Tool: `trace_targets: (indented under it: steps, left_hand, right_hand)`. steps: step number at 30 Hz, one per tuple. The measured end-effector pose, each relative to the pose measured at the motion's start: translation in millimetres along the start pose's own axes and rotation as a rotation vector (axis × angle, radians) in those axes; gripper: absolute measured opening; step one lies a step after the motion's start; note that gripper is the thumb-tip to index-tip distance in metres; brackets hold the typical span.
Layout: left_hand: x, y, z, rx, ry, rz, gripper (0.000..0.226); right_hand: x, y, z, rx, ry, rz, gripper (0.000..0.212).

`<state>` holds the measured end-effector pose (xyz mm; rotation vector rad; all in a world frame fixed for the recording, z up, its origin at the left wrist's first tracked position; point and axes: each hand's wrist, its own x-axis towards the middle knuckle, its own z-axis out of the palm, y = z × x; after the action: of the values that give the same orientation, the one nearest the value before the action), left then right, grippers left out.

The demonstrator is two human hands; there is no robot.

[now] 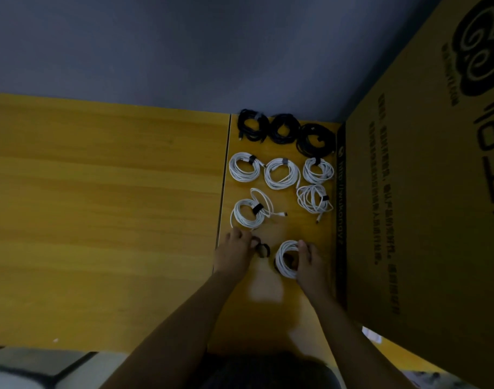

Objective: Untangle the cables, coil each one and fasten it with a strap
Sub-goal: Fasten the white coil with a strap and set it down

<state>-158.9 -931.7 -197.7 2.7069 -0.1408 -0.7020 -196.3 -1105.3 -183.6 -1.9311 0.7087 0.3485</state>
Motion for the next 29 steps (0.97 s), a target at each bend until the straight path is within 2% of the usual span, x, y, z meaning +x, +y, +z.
trace_targets:
  steps: [4,8,12,18,21,29]
  left_hand:
    - [0,-4,-3,-0.045,0.013,-0.06,0.026]
    - [-1,-8,-7,-0.11,0.038,-0.037,0.019]
    - [-8,-11,-14,-0.188,0.106,0.027,0.014]
    - [-16,-11,-31,-0.265,0.185,0.072,0.009]
    - [-17,-10,-39,-0.308,0.187,0.066,0.016]
    - [-25,-9,-48,-0.442,0.245,0.103,0.023]
  right_hand:
    - [-2,-9,6,0.02,-0.024,-0.042,0.031]
    - [-1,-20,10,0.031,-0.035,-0.098,0.022]
    - [-3,-32,18,0.097,-0.08,-0.142,0.023]
    - [-10,-55,38,0.226,-0.234,-0.177,0.021]
    - [-14,-60,45,0.239,-0.27,-0.204,0.023]
    - [-15,-69,54,0.269,-0.224,-0.217,0.025]
